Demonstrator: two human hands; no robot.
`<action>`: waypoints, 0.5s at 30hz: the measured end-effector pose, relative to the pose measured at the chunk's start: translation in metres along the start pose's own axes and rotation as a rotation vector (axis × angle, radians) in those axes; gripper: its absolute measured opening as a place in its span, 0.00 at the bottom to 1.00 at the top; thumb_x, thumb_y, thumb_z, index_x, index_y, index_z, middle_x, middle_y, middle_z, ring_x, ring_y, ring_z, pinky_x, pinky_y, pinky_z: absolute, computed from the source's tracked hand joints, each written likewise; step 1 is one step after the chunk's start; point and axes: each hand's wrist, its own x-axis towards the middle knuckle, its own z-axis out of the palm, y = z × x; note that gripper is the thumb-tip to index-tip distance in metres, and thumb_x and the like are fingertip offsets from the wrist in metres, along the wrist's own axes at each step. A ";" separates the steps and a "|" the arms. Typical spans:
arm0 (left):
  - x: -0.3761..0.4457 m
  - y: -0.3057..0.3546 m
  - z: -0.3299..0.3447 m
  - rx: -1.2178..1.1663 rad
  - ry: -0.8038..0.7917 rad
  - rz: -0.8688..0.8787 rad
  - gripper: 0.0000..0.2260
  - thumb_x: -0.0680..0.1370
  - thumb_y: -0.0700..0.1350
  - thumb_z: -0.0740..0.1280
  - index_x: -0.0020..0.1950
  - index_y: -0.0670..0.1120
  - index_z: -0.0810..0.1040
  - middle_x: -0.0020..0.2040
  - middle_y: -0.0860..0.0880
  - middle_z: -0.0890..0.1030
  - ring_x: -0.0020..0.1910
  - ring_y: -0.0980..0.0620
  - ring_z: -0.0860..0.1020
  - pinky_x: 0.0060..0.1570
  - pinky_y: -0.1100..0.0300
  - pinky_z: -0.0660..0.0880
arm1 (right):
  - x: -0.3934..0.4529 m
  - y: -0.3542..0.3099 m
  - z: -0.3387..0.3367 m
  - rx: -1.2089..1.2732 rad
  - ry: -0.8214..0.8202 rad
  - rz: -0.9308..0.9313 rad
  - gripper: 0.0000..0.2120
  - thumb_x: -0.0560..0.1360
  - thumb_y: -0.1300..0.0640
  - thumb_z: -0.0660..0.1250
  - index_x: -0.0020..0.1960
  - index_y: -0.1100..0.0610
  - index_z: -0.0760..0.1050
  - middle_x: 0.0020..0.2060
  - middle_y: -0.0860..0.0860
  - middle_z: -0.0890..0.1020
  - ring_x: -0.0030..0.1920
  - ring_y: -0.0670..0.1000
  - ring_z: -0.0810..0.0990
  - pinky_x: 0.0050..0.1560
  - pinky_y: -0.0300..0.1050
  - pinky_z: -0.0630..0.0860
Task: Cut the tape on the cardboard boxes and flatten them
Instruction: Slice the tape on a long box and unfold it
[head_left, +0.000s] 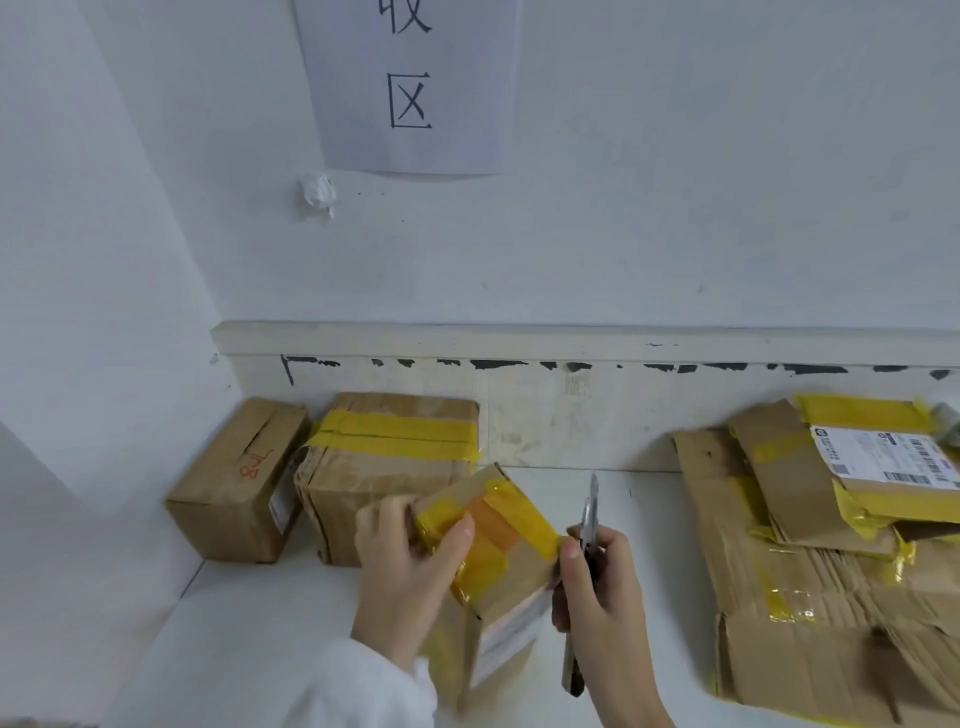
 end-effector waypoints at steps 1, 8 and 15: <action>0.004 0.004 -0.002 0.043 -0.023 0.013 0.12 0.70 0.50 0.71 0.49 0.54 0.70 0.52 0.54 0.69 0.52 0.58 0.70 0.52 0.63 0.69 | 0.001 0.001 -0.001 -0.051 -0.042 0.029 0.03 0.78 0.60 0.61 0.46 0.57 0.70 0.25 0.48 0.70 0.23 0.45 0.68 0.25 0.34 0.66; 0.005 0.007 0.013 0.064 -0.065 0.035 0.08 0.77 0.43 0.65 0.52 0.55 0.71 0.50 0.52 0.78 0.50 0.53 0.77 0.47 0.62 0.75 | 0.014 -0.019 -0.026 -0.792 -0.149 0.002 0.10 0.82 0.50 0.50 0.46 0.42 0.67 0.35 0.44 0.79 0.30 0.44 0.71 0.32 0.40 0.68; 0.000 0.003 0.028 0.009 0.015 0.030 0.09 0.77 0.42 0.64 0.51 0.56 0.71 0.51 0.47 0.77 0.52 0.46 0.76 0.56 0.42 0.74 | 0.023 -0.056 -0.027 -1.600 -0.171 -0.151 0.06 0.80 0.56 0.58 0.55 0.48 0.64 0.29 0.47 0.63 0.26 0.48 0.61 0.25 0.41 0.54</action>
